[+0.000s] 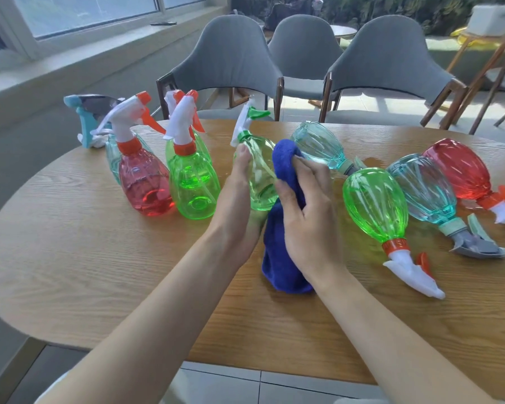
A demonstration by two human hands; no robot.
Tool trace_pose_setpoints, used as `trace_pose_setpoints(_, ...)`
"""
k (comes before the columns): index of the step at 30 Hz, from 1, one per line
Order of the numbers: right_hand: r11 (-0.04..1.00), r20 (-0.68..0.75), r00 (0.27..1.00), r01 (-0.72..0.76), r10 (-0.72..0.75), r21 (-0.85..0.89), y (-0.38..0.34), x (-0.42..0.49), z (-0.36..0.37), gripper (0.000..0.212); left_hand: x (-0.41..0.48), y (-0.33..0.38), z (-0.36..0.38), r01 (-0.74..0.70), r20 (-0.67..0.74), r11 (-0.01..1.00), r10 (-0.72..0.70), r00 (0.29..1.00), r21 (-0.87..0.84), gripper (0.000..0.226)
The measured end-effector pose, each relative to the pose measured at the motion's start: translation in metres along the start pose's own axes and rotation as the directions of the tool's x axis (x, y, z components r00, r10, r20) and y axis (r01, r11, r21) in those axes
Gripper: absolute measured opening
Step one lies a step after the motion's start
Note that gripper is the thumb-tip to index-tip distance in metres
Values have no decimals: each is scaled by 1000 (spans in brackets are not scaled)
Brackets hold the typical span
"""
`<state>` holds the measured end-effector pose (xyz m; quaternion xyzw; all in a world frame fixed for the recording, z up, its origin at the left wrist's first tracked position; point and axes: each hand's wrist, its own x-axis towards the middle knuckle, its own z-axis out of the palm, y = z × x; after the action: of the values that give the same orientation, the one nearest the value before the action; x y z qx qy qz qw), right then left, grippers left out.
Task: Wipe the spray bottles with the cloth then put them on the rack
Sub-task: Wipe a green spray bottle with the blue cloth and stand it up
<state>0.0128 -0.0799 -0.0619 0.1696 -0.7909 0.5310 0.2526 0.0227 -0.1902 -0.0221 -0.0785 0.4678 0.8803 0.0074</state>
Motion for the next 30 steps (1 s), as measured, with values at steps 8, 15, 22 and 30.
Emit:
trace_pose_setpoints(8, 659, 9, 826, -457, 564, 597, -3, 27, -20, 18, 10, 5, -20, -158, -130, 852, 254, 958, 498, 78)
trace_pose_setpoints(15, 469, 107, 817, -427, 567, 773, -6, 38, -32, 36, 4, -2, -18, -231, 69, 644, 267, 961, 730, 78)
trace_pose_setpoints(22, 656, 139, 925, -352, 355, 668, -3, 36, -32, 25, 3, 6, -13, -304, 183, 539, 267, 946, 786, 67)
trace_pose_setpoints(30, 786, 83, 959, -271, 272, 556, -6, 36, -30, 18, 7, 14, -5, -380, 178, 658, 354, 918, 650, 32)
